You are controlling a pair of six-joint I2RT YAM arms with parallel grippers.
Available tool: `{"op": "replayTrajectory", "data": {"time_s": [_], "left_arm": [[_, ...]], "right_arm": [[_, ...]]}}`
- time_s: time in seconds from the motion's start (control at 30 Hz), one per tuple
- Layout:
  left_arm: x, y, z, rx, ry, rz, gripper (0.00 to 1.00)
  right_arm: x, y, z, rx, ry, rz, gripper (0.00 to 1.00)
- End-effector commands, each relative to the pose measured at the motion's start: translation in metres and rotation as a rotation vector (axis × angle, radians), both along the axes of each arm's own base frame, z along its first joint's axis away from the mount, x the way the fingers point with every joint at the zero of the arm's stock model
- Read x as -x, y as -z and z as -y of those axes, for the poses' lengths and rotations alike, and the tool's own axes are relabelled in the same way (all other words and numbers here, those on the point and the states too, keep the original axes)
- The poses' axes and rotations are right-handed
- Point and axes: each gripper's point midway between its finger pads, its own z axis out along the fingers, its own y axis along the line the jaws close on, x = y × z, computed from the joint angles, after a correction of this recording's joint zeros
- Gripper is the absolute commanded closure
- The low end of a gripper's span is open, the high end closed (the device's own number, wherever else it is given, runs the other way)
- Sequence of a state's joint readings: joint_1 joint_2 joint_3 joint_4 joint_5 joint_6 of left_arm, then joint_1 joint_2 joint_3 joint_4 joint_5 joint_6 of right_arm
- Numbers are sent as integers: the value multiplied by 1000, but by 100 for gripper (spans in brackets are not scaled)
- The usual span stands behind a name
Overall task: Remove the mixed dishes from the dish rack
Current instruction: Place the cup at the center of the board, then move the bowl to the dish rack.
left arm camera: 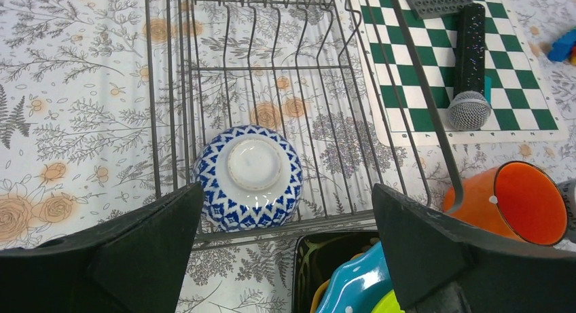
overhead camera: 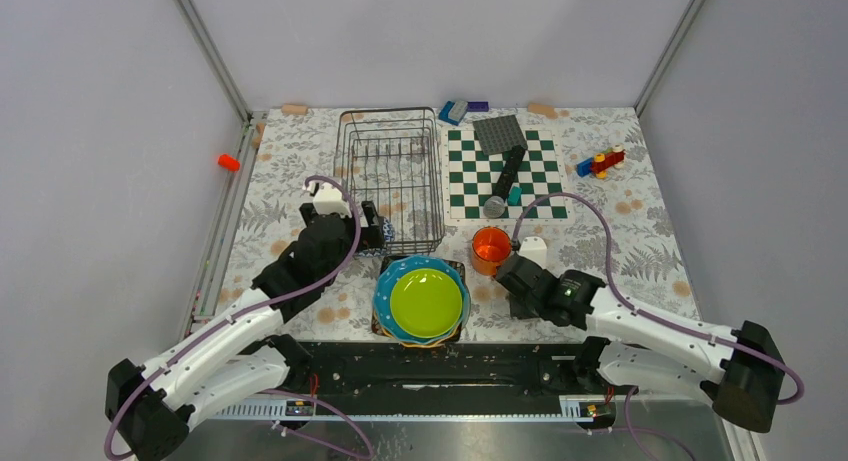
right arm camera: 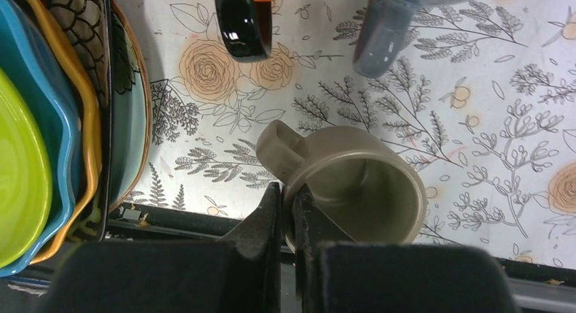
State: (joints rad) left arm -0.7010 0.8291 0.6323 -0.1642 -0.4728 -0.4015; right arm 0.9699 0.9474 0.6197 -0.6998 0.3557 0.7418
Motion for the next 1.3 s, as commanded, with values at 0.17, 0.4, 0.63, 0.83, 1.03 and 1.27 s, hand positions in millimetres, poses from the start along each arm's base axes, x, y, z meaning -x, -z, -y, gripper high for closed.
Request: {"op": "replayTrajectory", "data": {"time_s": [0.17,0.4,0.63,0.83,1.03,1.27], "left_arm": [[-11,-15,-7,46,-112,-4,1],[-12,-9,-2,58,-88,-29,1],[-16,-1,5,34,-68,-83,1],[-25,12,18,19,-21,-166,1],[-41,26,11,61,-62,-257,1],[-56,33,17,200,25,-300,1]], "right_arm": [[-25,-8,-28,20,-31,68,94],[-27,-10,-44,-31,-50,85,67],[-23,-24,-43,-109,-59,122,41],[-18,-43,-40,-198,-93,177,9],[-24,-87,-57,-394,-146,320,0],[-56,-156,-90,-466,-162,480,0]]}}
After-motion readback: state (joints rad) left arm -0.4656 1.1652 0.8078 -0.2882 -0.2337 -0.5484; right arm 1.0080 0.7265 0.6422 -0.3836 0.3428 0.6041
